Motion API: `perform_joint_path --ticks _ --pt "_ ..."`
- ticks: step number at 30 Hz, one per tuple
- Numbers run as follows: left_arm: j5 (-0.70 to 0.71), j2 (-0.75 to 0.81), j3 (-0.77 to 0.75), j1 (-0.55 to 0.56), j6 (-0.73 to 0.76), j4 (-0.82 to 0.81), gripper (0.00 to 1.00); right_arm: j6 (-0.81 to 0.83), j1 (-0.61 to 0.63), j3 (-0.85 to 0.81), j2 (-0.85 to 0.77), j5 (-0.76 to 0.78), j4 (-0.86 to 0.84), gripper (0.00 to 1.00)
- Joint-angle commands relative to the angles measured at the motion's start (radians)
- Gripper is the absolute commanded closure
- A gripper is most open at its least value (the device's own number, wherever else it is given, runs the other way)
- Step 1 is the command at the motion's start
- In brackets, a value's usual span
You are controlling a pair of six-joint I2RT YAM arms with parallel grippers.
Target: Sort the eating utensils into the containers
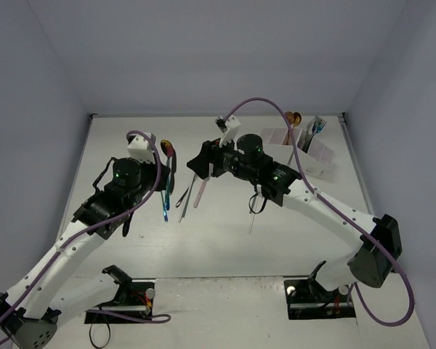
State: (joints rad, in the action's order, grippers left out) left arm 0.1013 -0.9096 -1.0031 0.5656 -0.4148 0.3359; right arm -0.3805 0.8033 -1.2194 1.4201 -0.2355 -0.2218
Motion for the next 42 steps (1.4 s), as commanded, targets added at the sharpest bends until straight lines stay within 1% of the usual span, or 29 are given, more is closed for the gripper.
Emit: perform_joint_path --ticks 1,14,18,23,26,29,30,32,33,37,39,42 --pt "-0.003 0.006 -0.037 0.026 0.022 -0.100 1.00 0.044 0.042 -0.063 0.016 0.036 -0.070 0.43" --pt "-0.051 0.002 -0.014 0.087 0.053 -0.180 1.00 0.075 0.060 -0.144 0.087 0.049 -0.097 0.48" --pt "-0.064 -0.003 -0.004 0.091 0.059 -0.197 1.00 0.075 0.060 -0.163 0.109 0.047 -0.105 0.52" --pt "-0.069 -0.002 0.013 0.091 0.060 -0.225 1.00 0.071 0.060 -0.175 0.134 0.041 -0.109 0.60" --pt "-0.061 -0.003 0.015 0.091 0.069 -0.232 1.00 0.070 0.060 -0.177 0.140 0.034 -0.110 0.78" --pt "-0.046 -0.007 0.016 0.091 0.077 -0.229 1.00 0.074 0.056 -0.171 0.137 0.045 -0.110 0.89" --pt "-0.038 -0.011 0.020 0.091 0.078 -0.230 1.00 0.074 0.050 -0.169 0.135 0.049 -0.110 0.94" --pt "-0.009 -0.016 0.027 0.091 0.070 -0.228 0.90 0.075 0.031 -0.165 0.132 0.053 -0.108 0.99" --pt "0.003 -0.017 0.031 0.090 0.067 -0.227 0.83 0.076 0.017 -0.163 0.128 0.054 -0.108 1.00" --pt "0.059 -0.023 0.034 0.089 0.062 -0.207 0.48 0.083 -0.061 -0.152 0.104 0.045 -0.108 1.00" --pt "0.101 -0.026 0.029 0.087 0.062 -0.167 0.38 0.094 -0.126 -0.150 0.091 0.030 -0.108 1.00" --pt "0.179 -0.044 -0.002 0.073 0.055 -0.088 0.29 0.126 -0.258 -0.152 0.074 0.025 -0.106 1.00"
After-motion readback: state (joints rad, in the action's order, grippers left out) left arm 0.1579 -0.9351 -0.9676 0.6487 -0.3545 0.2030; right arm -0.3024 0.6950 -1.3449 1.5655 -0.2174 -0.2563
